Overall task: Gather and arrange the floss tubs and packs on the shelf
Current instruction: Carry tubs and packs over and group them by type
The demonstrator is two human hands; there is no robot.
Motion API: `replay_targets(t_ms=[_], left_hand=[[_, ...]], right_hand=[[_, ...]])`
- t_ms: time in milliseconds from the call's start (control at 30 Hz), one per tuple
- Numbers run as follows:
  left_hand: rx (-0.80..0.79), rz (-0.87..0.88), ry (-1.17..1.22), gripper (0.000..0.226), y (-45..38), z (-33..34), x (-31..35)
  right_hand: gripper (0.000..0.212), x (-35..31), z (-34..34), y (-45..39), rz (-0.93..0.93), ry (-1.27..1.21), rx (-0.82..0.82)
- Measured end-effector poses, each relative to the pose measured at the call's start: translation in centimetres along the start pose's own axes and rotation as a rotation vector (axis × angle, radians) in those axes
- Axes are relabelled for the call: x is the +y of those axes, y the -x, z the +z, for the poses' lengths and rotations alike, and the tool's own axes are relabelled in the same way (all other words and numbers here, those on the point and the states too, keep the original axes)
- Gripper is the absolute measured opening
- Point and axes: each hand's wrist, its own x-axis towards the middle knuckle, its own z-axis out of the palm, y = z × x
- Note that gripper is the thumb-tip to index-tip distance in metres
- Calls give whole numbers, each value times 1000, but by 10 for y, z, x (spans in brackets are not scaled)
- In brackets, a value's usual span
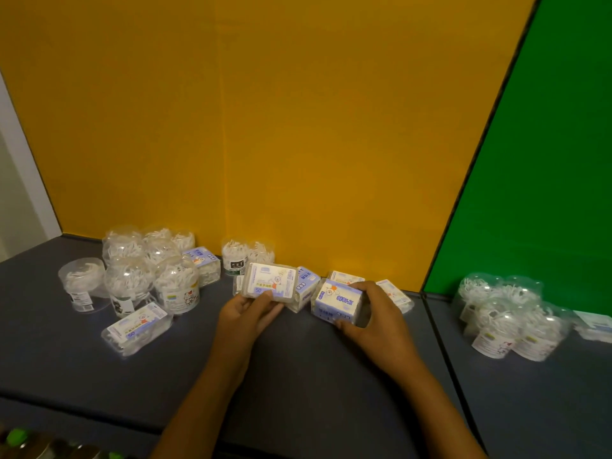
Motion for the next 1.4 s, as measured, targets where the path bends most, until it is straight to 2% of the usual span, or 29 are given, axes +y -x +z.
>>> replay_targets(t_ms=[267,400,500,633,900,1067,1400], left_hand=[[-104,118,18,34,37,44,4],[-175,125,28,41,67,79,-6],[-226,131,28,40,95,109,-15],[-276,115,28,35,137,149,-33],[-354,70,-14,31,218,225,-78],[-397,26,-22,28,255,269,-105],[-541,-15,-18,31,284,358,-150]], right_hand=[[57,0,-85,28,-117,-19,145],[54,3,-130,60,-52,-166,216],[51,11,-162,87,-1,-352,243],[50,28,-202,128,65,-483,265],[53,72,-286,209,163,-522,354],[47,100,-333,252,213,-552,423],[50,146,-418,291,243,-626,532]])
